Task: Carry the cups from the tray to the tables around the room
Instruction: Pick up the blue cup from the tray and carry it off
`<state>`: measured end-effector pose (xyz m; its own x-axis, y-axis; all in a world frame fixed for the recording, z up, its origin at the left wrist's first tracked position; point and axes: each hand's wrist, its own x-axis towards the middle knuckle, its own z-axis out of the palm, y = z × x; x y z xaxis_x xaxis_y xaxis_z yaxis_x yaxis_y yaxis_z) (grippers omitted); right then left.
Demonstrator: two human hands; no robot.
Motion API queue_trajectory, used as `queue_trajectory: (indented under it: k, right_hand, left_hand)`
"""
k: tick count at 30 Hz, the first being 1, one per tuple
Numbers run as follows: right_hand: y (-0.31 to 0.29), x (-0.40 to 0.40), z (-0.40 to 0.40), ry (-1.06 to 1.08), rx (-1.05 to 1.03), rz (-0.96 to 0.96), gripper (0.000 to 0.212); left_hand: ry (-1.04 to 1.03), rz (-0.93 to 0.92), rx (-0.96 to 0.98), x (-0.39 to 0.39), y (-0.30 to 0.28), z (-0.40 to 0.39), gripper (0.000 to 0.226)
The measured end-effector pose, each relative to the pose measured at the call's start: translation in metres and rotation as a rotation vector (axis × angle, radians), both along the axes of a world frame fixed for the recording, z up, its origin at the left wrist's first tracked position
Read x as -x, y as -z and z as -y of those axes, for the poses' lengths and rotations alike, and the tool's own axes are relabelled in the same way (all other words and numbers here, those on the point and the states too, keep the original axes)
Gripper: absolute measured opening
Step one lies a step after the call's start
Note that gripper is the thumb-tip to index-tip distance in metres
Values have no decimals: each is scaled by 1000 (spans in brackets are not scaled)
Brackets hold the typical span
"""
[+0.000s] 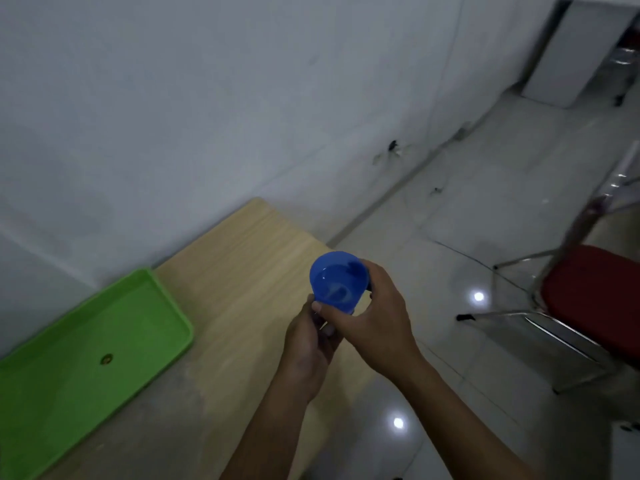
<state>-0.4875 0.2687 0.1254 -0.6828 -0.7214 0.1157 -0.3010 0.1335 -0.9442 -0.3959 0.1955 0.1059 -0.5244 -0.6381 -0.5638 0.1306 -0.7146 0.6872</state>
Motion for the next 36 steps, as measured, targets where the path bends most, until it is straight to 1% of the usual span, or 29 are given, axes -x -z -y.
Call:
queue_trajectory:
  k: [6, 10, 18, 24, 29, 33, 36]
  right_hand:
    - [-11, 78, -101, 199, 18, 39, 76]
    - [-16, 117, -158, 338, -6, 12, 78]
    - [-15, 197, -269, 675, -9, -12, 74]
    - [-1, 263, -322, 877, -6, 8, 76]
    - [2, 320, -350, 1056, 9, 35, 80]
    - [3, 356, -372, 1143, -12, 30, 71]
    - [7, 383, -396, 1234, -13, 31, 71]
  left_hand:
    - [190, -30, -26, 94, -12, -83, 24]
    - [311, -44, -66, 148, -17, -130, 24]
    - [672, -32, -60, 266, -22, -226, 30]
    - [843, -33, -76, 354, -11, -280, 30]
    - [1010, 23, -111, 432, -1, -311, 30]
    - [1158, 9, -113, 480, 0, -335, 36]
    - [1255, 1, -69, 517, 2, -362, 40]
